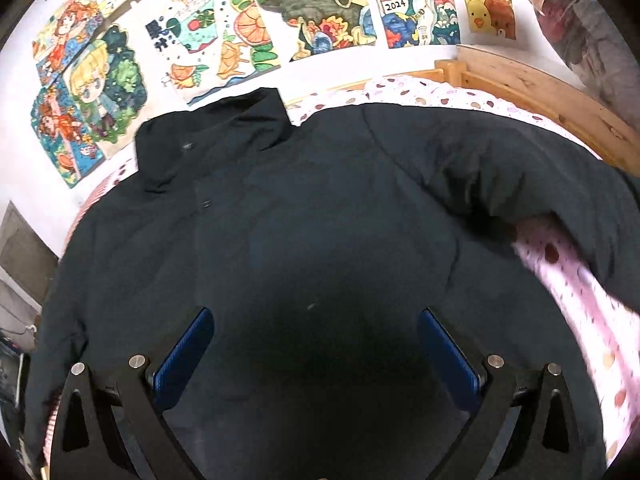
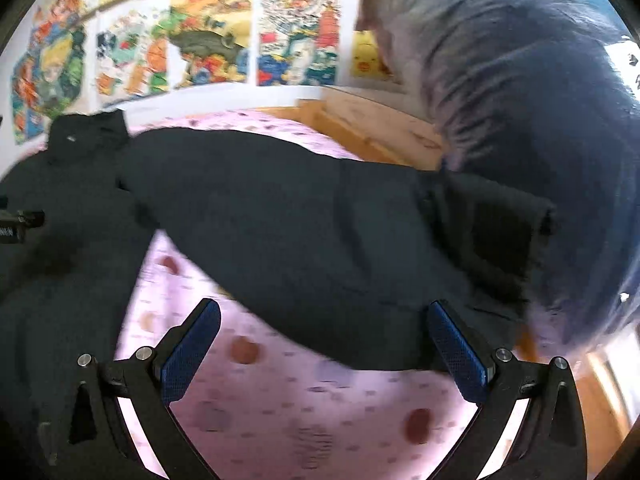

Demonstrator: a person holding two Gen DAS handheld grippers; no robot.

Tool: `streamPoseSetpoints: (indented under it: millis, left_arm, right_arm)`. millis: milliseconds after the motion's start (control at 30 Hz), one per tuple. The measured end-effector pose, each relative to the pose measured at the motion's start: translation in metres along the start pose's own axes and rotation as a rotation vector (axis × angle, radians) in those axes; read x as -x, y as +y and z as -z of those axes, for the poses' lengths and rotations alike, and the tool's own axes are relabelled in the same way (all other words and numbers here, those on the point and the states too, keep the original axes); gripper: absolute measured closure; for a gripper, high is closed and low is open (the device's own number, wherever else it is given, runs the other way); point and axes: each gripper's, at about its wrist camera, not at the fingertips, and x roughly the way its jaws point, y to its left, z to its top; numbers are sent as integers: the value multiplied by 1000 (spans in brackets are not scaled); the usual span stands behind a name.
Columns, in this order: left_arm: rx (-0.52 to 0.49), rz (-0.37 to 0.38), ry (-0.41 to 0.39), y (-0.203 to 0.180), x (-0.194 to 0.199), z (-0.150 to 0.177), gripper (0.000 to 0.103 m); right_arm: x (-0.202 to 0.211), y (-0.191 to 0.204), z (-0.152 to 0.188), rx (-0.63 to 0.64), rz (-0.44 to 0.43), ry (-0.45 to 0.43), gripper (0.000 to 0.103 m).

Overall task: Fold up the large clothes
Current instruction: 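Lift the sleeve with the right gripper and lay it across the jacket body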

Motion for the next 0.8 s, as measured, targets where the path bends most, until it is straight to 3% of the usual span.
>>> streamPoseSetpoints:
  millis: [100,433,800]
  left_arm:
    - [23,0,6,-10,-15,-12,0]
    - [121,-23,78,-28,-72,-52,0]
    - [154,1,132,-40,-107,-51,0]
  right_arm:
    - [-7,-7,1,3,26,6,1]
    - [-6,-13,3,20,-23,-2,1]
    - [-3,-19,9,17,-42,8,1]
